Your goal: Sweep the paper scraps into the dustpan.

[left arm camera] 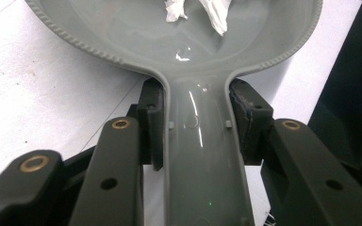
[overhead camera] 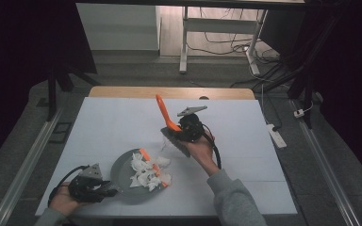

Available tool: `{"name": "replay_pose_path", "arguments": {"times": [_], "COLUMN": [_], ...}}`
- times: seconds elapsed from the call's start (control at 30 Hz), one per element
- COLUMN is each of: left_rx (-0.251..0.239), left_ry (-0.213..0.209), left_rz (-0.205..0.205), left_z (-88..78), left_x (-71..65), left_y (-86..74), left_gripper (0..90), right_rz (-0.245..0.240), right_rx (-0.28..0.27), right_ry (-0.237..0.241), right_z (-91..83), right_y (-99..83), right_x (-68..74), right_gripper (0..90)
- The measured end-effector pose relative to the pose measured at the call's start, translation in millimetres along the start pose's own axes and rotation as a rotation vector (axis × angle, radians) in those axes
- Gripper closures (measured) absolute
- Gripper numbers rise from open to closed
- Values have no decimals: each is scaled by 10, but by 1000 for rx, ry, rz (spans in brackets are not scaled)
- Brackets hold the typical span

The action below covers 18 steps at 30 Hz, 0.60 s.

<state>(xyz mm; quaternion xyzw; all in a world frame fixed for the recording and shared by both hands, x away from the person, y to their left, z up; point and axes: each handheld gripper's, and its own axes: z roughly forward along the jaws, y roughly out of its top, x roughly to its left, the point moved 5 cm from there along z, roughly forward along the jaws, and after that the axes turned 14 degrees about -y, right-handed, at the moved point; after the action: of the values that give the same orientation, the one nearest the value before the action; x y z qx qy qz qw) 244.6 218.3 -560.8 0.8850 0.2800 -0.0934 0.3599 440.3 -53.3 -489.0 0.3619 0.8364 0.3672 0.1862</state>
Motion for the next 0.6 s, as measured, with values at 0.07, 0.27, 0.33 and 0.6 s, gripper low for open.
{"name": "replay_pose_path", "arguments": {"times": [0.07,0.27,0.33,0.6], "left_rx": [0,-1,-1,-1], "left_ry": [2,-1,-1,-2], "left_rz": [1,1,1,0], "left_z": [-3,-2,-3,-4], "left_x": [-3,0,1,1], "left_y": [4,2,2,4], "left_gripper": [612,612,612,612], "right_rz": [14,28,39,40], "right_rx": [8,43,52,85], "right_ry": [-18,-63,-69,-100], "right_z": [39,143,172,291], "right_y": [4,-29,-43,-99], "right_x": [-66,-223,-257,-325], "right_gripper": [707,707,706,706]}}
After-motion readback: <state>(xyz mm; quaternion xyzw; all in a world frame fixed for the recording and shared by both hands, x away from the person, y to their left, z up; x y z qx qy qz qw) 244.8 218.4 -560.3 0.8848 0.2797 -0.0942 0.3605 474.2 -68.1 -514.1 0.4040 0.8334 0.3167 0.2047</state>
